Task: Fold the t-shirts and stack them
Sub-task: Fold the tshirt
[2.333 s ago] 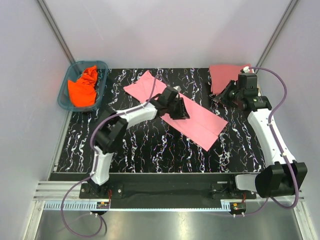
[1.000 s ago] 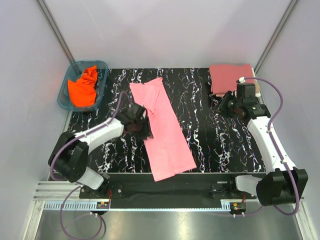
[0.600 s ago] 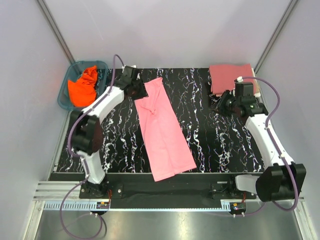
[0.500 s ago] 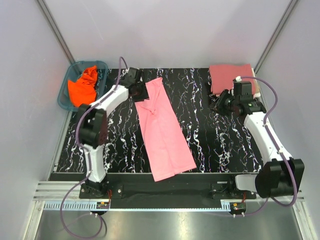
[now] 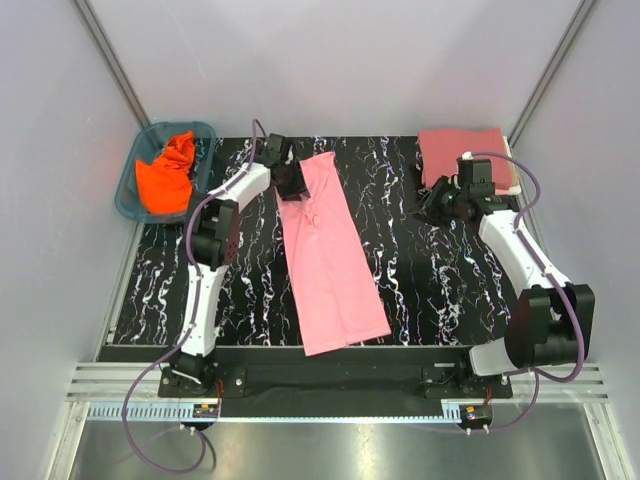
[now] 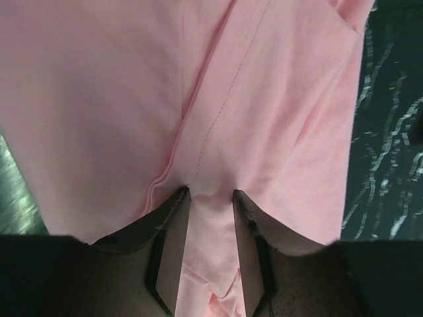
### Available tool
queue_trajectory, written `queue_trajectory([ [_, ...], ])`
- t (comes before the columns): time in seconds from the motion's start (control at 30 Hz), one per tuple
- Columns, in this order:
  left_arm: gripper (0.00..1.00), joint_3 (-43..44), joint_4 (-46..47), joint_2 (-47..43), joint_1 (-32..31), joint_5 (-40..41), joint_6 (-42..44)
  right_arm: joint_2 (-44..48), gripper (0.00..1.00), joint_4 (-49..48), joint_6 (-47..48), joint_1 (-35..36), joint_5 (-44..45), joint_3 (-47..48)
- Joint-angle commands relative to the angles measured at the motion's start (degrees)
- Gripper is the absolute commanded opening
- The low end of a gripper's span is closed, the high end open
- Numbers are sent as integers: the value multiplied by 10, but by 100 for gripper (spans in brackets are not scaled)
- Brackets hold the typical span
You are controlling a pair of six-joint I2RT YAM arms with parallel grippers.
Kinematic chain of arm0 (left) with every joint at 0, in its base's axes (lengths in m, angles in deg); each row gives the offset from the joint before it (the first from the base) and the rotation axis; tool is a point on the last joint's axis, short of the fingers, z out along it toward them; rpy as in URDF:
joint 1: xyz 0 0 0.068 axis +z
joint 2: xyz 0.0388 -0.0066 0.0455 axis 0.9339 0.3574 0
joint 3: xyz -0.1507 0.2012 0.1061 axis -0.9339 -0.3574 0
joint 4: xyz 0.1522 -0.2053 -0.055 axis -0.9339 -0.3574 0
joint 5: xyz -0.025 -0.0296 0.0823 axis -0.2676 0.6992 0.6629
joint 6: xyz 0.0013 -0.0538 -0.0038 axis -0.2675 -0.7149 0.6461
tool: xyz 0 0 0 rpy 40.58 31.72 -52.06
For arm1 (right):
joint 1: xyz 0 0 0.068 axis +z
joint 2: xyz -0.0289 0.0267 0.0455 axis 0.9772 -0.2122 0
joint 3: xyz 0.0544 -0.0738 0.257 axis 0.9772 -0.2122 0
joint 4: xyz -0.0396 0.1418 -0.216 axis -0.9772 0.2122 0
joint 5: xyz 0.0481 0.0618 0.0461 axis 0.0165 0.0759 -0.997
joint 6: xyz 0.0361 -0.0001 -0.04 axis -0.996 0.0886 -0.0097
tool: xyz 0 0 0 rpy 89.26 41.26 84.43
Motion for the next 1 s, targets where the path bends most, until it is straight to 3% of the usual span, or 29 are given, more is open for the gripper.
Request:
queue_trajectory([
  [0.0,40,56,0,67,-8,-84,-5,-9,26,-28,-5,-1,-16,37],
  [0.17,42,141,1,127,-19,-113,18,-37,26,-31,-7,0,-14,63],
  [0.3,43,252,7,173,-18,-204,27,-73,26,-38,-24,0,-32,86],
  [0.4,44,248,13,149,-6,-235,33,-84,27,-48,-27,1,-33,90],
  [0.73,47,47,37,-105,-1,-223,71,-76,28,-51,-24,1,-20,62],
  [0.97,47,-219,58,-255,-25,-192,54,-84,29,-40,-4,3,-23,29],
])
